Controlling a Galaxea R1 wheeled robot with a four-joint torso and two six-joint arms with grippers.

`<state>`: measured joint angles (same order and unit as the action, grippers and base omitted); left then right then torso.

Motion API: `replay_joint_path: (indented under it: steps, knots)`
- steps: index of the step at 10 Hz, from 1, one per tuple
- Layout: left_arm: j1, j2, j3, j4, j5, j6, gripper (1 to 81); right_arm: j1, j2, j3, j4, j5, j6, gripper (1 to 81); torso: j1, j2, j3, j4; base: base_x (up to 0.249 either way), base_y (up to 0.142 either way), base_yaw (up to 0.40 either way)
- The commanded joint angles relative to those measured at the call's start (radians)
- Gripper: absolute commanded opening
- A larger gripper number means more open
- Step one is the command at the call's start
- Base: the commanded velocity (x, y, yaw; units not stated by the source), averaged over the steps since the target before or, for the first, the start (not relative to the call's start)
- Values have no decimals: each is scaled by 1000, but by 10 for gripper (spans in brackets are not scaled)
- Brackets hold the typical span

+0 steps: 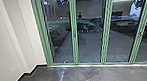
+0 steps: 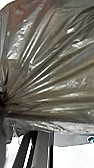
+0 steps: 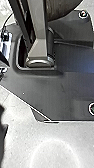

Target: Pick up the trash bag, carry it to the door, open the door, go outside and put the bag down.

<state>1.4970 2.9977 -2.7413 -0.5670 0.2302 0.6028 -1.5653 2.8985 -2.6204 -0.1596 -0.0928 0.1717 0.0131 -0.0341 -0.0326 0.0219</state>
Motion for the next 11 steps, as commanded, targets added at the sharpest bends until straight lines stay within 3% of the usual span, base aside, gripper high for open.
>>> replay_joint_path:
  steps: [1, 11]
  knots:
    - [-47, 0, 0, 4, 86, 8, 10, 41, -13, -2, -8, -58, -4, 811, 0, 0, 0, 0, 0, 0, -340]
    - [-46, 0, 0, 4, 84, 8, 10, 40, -13, -2, -4, -56, -3, 811, 0, 0, 0, 0, 0, 0, -299]
